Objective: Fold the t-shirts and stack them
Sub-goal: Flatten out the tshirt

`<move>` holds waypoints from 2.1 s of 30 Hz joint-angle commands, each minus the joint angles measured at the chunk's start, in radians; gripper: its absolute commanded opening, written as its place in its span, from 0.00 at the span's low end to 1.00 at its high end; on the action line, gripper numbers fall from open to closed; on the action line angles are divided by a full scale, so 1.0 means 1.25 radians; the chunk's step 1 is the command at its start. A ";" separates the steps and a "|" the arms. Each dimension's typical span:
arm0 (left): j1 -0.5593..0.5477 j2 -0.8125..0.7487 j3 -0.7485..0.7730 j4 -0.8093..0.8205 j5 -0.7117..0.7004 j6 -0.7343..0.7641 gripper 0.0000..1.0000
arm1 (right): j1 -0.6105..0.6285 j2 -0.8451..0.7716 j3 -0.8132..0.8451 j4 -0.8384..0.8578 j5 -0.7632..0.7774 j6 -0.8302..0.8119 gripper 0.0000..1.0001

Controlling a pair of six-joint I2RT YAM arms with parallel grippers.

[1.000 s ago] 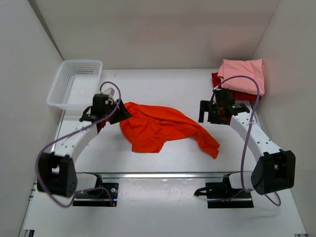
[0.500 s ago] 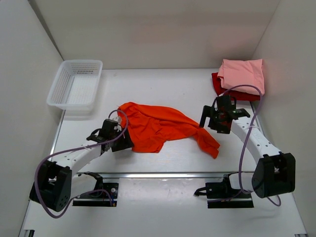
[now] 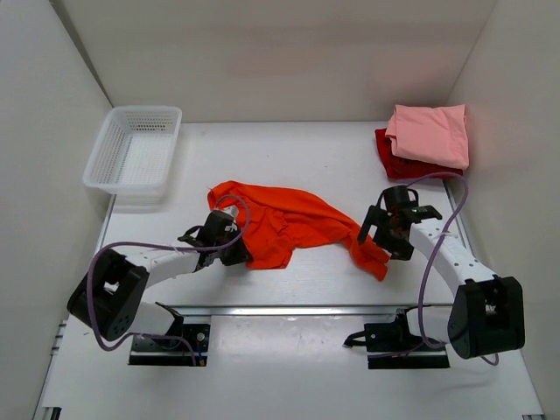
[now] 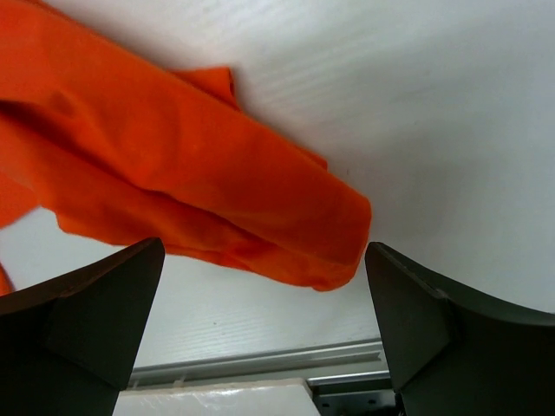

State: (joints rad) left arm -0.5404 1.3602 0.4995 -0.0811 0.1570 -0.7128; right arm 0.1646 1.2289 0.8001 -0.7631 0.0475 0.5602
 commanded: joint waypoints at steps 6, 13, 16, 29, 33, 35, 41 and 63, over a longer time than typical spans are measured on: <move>0.095 -0.160 0.078 -0.212 -0.044 0.132 0.00 | 0.017 -0.052 -0.036 -0.009 0.022 0.050 0.99; 0.221 -0.231 0.129 -0.295 -0.074 0.202 0.00 | 0.078 -0.068 -0.099 -0.007 0.012 0.092 0.99; 0.202 -0.223 0.115 -0.289 -0.072 0.197 0.00 | 0.100 -0.054 -0.138 0.009 0.004 0.100 1.00; 0.227 -0.272 0.086 -0.287 -0.040 0.200 0.00 | 0.114 -0.009 -0.164 0.040 0.077 0.137 0.01; 0.240 -0.282 0.139 -0.323 -0.029 0.207 0.00 | 0.179 -0.049 0.002 -0.095 0.074 0.153 0.01; 0.258 -0.265 0.257 -0.346 -0.019 0.214 0.00 | 0.197 -0.052 0.110 -0.139 0.066 0.128 0.00; 0.297 -0.080 0.821 -0.454 -0.042 0.250 0.00 | 0.119 0.098 0.593 -0.263 0.037 -0.064 0.00; 0.264 -0.147 1.192 -0.528 -0.153 0.239 0.00 | -0.105 -0.093 0.975 -0.196 -0.032 -0.270 0.00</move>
State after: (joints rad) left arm -0.1818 1.2312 1.9102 -0.7673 0.0242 -0.4122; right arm 0.1444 1.1828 1.9713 -1.0912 0.0414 0.2775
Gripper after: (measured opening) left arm 0.036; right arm 0.011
